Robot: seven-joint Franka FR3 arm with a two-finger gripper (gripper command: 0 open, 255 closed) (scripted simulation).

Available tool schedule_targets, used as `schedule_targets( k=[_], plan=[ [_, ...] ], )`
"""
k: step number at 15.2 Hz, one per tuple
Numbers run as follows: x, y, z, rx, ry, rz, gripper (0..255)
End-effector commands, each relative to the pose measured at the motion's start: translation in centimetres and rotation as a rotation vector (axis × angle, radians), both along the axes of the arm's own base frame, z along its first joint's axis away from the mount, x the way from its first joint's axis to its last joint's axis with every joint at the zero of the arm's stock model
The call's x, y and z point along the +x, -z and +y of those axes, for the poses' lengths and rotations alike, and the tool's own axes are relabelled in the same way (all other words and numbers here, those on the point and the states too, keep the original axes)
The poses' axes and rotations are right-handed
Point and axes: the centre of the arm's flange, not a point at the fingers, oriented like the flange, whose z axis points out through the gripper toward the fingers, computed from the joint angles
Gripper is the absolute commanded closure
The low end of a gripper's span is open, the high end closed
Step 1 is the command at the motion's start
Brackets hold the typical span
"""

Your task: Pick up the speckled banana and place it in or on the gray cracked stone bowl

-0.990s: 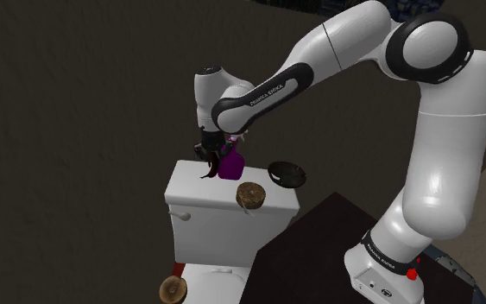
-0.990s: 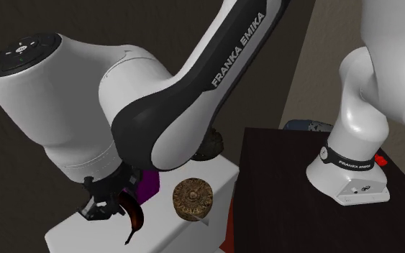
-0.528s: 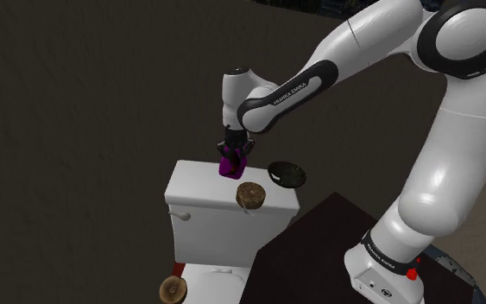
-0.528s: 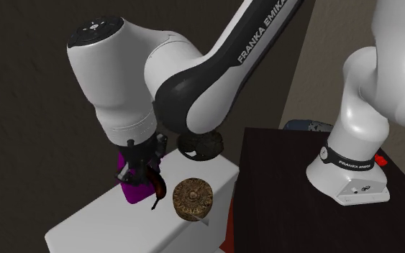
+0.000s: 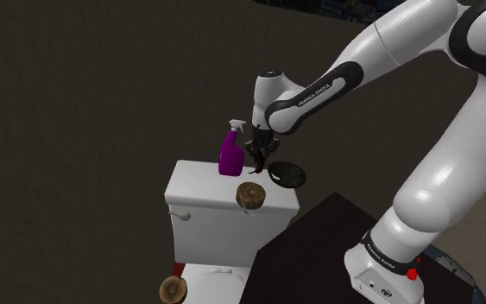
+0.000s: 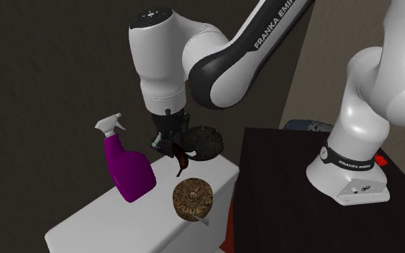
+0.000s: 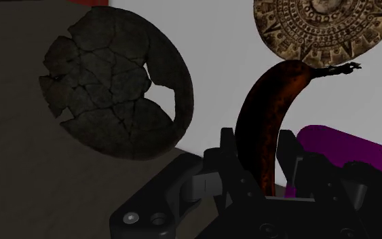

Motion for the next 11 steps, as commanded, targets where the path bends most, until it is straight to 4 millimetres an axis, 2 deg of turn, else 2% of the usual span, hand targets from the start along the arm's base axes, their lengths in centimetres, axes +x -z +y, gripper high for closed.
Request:
schedule_targets(
  k=[1, 11],
  plan=[
    [-1.1, -0.1, -2.5, 0.000, -0.001, 0.000, 255],
    [-6.3, -0.2, -14.6, 0.000, -0.001, 0.000, 255]
  ],
)
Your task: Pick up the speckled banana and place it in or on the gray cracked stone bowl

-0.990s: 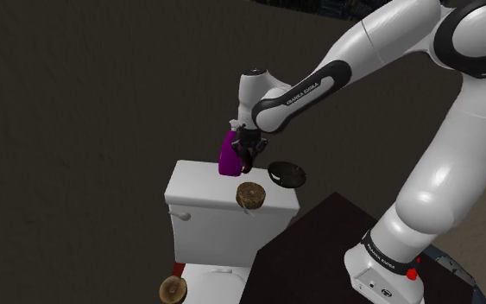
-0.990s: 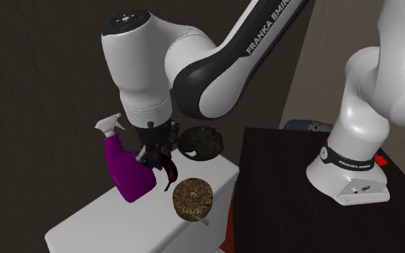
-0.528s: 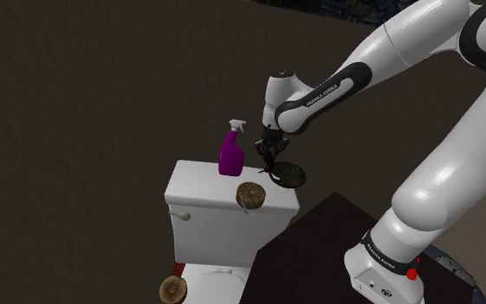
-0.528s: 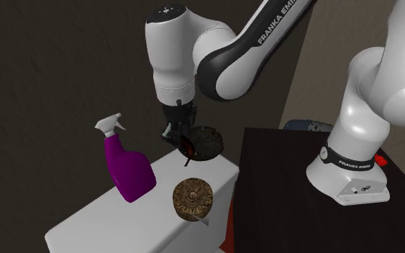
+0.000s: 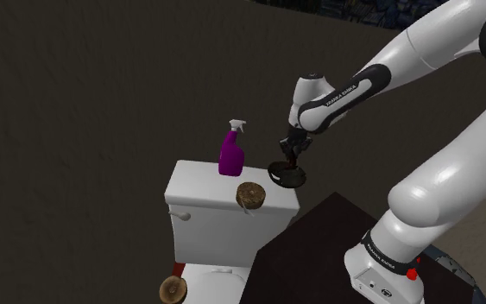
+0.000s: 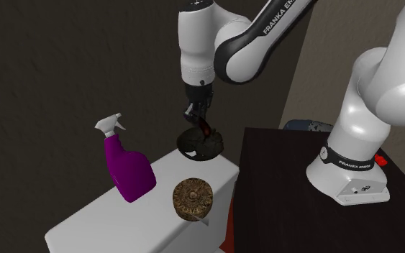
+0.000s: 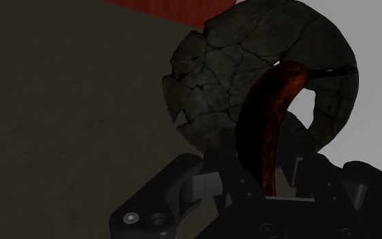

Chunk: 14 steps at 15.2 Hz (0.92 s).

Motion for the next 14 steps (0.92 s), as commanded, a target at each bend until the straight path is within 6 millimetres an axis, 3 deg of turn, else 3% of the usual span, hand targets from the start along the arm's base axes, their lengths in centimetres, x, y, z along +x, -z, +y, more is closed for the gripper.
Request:
schedule_targets(
  k=[1, 14],
  plan=[
    [-1.1, 0.1, -2.4, 0.001, -0.002, 0.000, 255],
    [-1.3, 6.4, -2.8, 0.001, -0.002, 0.000, 255]
  ],
)
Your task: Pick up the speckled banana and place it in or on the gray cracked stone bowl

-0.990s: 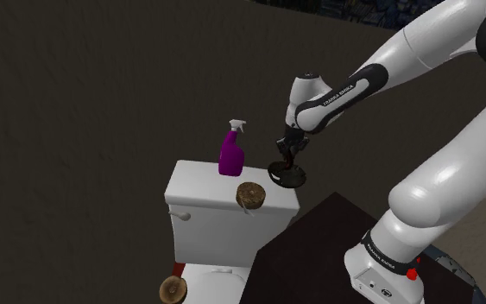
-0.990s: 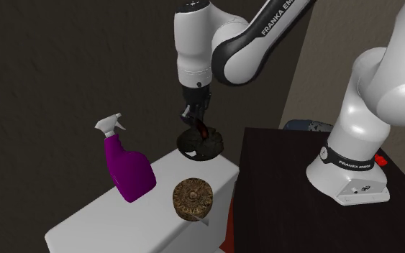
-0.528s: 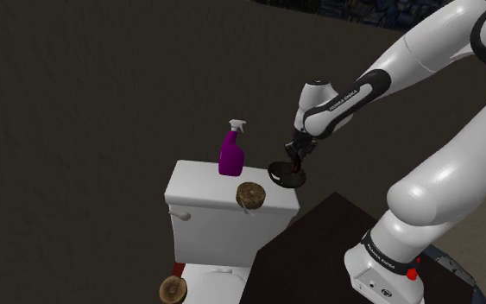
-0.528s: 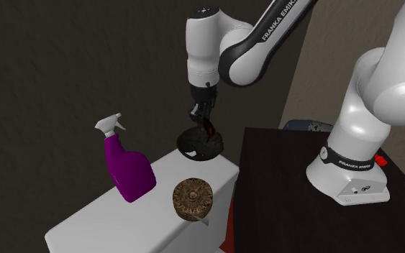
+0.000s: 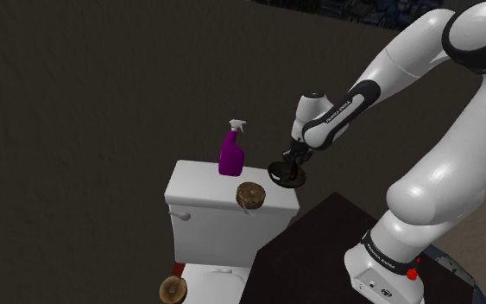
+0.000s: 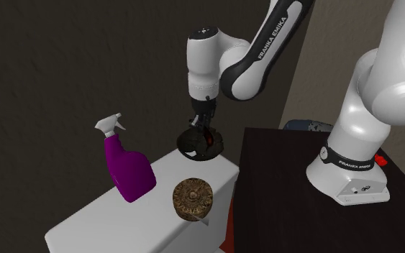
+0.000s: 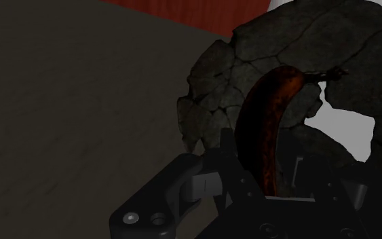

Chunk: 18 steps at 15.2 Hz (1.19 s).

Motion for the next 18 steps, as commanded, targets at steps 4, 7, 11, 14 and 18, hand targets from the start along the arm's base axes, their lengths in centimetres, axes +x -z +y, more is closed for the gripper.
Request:
schedule_targets(
  k=[4, 7, 11, 14, 18],
  plan=[
    [-0.1, 1.4, 0.1, 0.000, 0.000, -0.001, 255],
    [-0.1, 1.4, 0.1, 0.000, 0.000, -0.001, 255],
    [-0.1, 1.4, 0.1, 0.000, 0.000, -0.001, 0],
    [-0.1, 1.4, 0.1, 0.000, 0.000, -0.001, 0],
    [-0.1, -2.5, 0.8, 0.000, 0.000, -0.001, 0]
  ],
)
